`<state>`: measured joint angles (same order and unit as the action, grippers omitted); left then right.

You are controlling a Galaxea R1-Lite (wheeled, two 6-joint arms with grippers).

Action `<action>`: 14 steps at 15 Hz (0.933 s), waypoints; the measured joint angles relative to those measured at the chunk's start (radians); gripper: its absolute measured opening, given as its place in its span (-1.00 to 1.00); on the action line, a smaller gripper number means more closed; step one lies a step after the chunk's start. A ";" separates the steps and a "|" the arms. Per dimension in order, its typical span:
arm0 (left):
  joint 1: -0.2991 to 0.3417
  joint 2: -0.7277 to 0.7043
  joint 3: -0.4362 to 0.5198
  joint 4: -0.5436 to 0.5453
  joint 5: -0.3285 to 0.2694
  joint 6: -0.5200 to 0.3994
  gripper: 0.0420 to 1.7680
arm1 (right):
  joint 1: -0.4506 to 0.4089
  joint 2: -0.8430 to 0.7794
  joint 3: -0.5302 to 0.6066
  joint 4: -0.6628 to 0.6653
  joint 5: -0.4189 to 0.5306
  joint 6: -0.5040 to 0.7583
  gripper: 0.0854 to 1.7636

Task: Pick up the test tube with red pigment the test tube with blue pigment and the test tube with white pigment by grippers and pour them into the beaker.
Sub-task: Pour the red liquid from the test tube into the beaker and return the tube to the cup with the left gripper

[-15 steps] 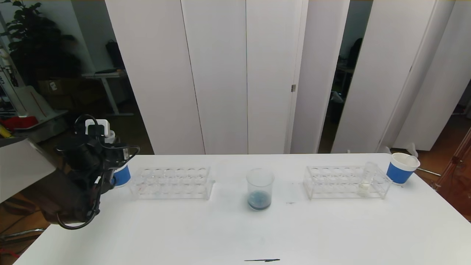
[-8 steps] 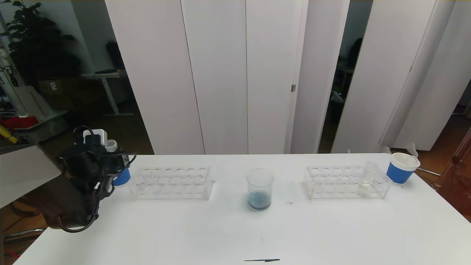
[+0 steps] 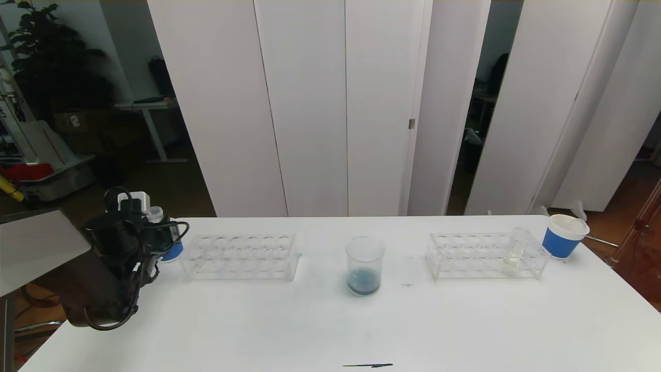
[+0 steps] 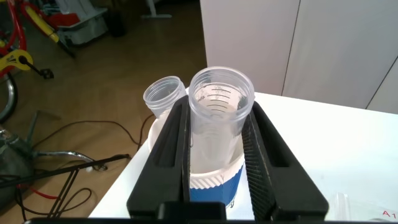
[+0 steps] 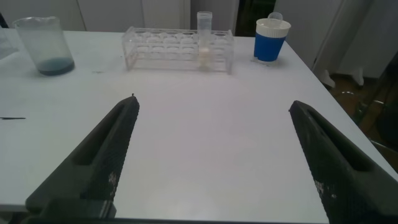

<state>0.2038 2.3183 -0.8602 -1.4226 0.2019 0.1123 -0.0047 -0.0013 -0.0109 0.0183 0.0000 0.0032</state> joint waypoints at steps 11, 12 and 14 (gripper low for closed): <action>-0.039 -0.211 0.033 0.042 -0.025 0.007 0.98 | 0.000 0.000 0.000 0.000 0.000 0.000 0.96; -0.046 -0.265 0.048 0.069 -0.025 0.008 0.98 | 0.000 0.000 0.000 0.000 0.000 0.000 0.96; -0.061 -0.396 0.093 0.139 -0.026 0.009 0.98 | 0.000 0.000 0.000 0.000 0.000 0.000 0.96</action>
<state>0.1432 1.9228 -0.7668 -1.2840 0.1764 0.1211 -0.0047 -0.0013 -0.0109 0.0183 0.0000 0.0028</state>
